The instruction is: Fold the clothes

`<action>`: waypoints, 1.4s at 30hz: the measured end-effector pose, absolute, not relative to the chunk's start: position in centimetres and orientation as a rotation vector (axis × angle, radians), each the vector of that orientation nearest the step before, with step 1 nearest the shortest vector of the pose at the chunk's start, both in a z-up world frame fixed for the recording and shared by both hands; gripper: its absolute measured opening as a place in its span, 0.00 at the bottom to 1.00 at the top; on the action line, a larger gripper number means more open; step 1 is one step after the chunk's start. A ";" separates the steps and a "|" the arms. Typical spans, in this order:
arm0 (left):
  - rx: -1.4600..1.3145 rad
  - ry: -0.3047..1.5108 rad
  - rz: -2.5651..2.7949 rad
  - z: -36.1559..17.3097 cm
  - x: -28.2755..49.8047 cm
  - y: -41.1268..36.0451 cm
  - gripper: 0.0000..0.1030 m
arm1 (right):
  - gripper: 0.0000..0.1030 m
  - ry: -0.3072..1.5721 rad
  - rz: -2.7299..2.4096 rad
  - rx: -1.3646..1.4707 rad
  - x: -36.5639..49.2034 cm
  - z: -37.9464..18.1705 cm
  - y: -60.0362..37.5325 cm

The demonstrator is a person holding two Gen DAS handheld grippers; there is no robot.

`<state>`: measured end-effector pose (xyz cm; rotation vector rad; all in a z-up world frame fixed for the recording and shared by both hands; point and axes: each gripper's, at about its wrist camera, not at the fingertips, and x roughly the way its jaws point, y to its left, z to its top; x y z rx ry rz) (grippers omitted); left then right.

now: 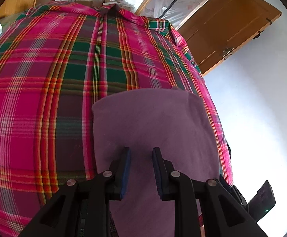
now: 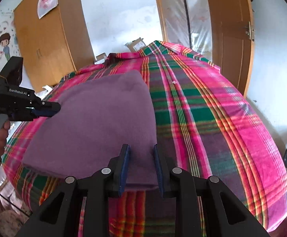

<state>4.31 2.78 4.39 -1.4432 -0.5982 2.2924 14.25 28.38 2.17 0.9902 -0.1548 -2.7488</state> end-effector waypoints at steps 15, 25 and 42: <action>-1.444 -0.697 2.243 2.4 6.8 0.1 0.22 | 0.31 -0.146 -2.714 1.071 15.9 1.6 29.4; -1.462 -0.642 2.217 2.7 9.1 0.1 0.24 | 0.31 -0.145 -2.728 0.959 15.4 4.3 28.3; -1.510 -0.748 2.068 0.5 8.4 -1.2 0.37 | 0.33 -0.279 -2.561 1.127 12.4 2.6 30.2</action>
